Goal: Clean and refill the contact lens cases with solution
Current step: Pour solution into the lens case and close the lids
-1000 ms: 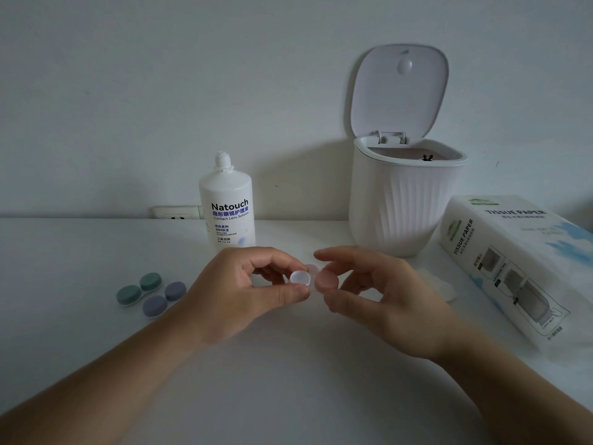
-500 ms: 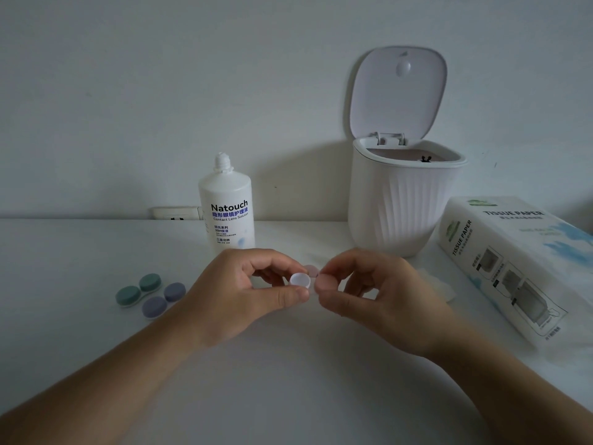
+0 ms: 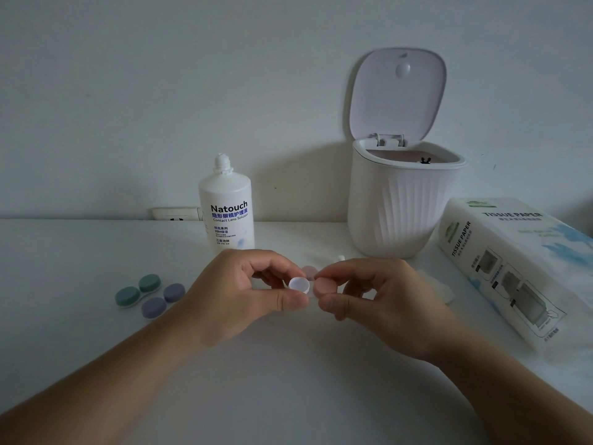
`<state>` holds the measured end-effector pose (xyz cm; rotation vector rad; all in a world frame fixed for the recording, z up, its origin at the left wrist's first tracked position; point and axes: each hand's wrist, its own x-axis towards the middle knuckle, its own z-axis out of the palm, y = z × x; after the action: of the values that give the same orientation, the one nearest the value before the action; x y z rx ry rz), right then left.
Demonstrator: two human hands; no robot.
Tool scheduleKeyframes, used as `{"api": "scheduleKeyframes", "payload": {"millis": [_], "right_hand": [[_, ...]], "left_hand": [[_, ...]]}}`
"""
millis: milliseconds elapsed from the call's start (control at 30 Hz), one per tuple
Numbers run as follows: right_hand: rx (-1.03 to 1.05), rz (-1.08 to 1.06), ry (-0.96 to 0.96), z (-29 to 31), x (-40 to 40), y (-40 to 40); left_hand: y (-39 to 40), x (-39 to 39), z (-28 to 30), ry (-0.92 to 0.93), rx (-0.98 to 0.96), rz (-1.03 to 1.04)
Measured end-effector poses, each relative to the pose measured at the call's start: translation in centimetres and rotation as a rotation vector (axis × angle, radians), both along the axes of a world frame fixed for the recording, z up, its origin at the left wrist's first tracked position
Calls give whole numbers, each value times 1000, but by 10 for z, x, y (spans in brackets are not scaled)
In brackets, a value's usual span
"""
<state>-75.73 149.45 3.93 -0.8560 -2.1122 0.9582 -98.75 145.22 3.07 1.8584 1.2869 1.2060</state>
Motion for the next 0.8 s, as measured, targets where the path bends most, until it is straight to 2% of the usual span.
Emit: {"api": "scheduleKeyframes", "payload": {"millis": [267,567,800], "right_hand": [[27,1,6,0,2,3],[22,-28,29,0,4,7],[5,-23,-5,0,4,7]], "left_hand": [[0,0,0,79,60,25],[4,-12,2,543,19,114],[7,-9,-6,573,-54,122]]}}
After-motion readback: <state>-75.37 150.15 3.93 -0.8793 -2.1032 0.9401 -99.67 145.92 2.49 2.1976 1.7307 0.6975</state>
